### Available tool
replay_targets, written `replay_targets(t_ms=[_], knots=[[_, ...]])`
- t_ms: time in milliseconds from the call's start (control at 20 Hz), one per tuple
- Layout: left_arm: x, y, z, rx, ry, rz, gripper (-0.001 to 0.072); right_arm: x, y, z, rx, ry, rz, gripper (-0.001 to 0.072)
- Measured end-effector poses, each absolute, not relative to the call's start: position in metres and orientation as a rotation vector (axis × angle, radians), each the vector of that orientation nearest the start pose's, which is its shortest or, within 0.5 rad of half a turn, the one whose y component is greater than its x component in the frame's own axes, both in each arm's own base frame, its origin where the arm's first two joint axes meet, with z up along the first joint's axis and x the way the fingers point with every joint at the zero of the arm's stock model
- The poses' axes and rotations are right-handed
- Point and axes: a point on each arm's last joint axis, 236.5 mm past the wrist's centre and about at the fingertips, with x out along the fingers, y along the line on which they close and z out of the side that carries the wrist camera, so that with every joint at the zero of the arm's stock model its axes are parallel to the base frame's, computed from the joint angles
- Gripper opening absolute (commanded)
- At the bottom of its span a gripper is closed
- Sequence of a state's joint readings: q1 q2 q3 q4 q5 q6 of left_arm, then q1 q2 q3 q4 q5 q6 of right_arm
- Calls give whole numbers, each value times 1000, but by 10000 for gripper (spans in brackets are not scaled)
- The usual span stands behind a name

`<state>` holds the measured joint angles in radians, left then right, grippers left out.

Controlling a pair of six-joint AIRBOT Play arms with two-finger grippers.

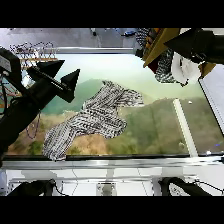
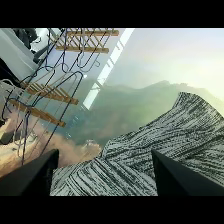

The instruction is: Fold the clothes and pants, and hang the long-sleeved shirts on hangers.

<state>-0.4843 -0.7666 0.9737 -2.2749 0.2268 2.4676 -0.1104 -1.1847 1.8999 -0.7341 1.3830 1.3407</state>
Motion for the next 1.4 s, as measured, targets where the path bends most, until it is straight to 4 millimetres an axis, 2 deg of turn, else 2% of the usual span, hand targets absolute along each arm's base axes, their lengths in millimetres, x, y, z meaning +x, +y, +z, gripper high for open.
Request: replay_targets(t_ms=[850, 1200, 1300, 1350, 1400], knots=[[345, -221, 314, 193, -98, -625, 549, 372, 132, 372, 240, 518, 693, 692], [345, -221, 314, 192, -98, -626, 549, 379, 128, 375, 223, 487, 674, 692], [345, -221, 314, 192, -98, -627, 549, 381, 127, 365, 185, 498, 674, 693], [344, -222, 314, 192, -97, -629, 549, 383, 127, 353, 165, 525, 680, 693], [344, -222, 314, 192, -98, -630, 549, 384, 129, 331, 143, 575, 692, 693]])
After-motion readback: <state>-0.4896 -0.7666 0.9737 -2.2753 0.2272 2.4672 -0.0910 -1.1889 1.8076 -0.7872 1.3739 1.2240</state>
